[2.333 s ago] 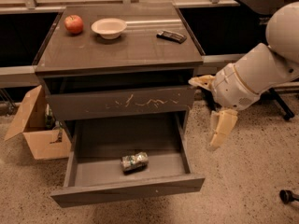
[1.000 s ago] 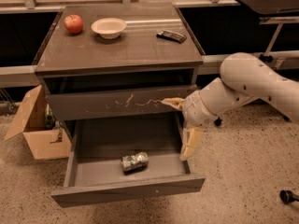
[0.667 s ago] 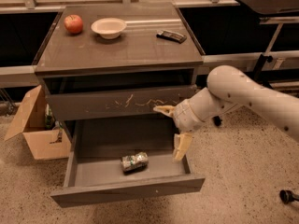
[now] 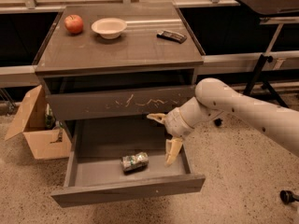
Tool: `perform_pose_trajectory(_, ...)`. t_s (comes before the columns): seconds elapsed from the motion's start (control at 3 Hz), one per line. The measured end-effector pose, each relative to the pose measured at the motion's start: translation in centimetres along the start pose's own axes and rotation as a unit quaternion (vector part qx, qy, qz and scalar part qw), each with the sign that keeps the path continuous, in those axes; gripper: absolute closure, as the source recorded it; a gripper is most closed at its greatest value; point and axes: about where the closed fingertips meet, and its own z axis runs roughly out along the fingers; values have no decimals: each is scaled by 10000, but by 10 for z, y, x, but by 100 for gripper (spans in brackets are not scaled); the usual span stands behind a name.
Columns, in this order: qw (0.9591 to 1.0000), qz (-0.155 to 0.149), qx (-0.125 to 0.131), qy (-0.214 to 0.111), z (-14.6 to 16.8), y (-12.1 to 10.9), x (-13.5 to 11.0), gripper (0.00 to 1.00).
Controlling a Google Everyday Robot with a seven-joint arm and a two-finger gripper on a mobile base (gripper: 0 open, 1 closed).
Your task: Pick 7up can from middle drawer and place on counter
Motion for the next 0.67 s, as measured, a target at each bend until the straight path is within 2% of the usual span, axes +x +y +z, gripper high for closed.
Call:
perform_pose_trajectory(0.33,9997,-73,-247,33,48,-18,20,0)
perform_pose_trajectory(0.67,9992,-55,-387,86,78,-29,33,0)
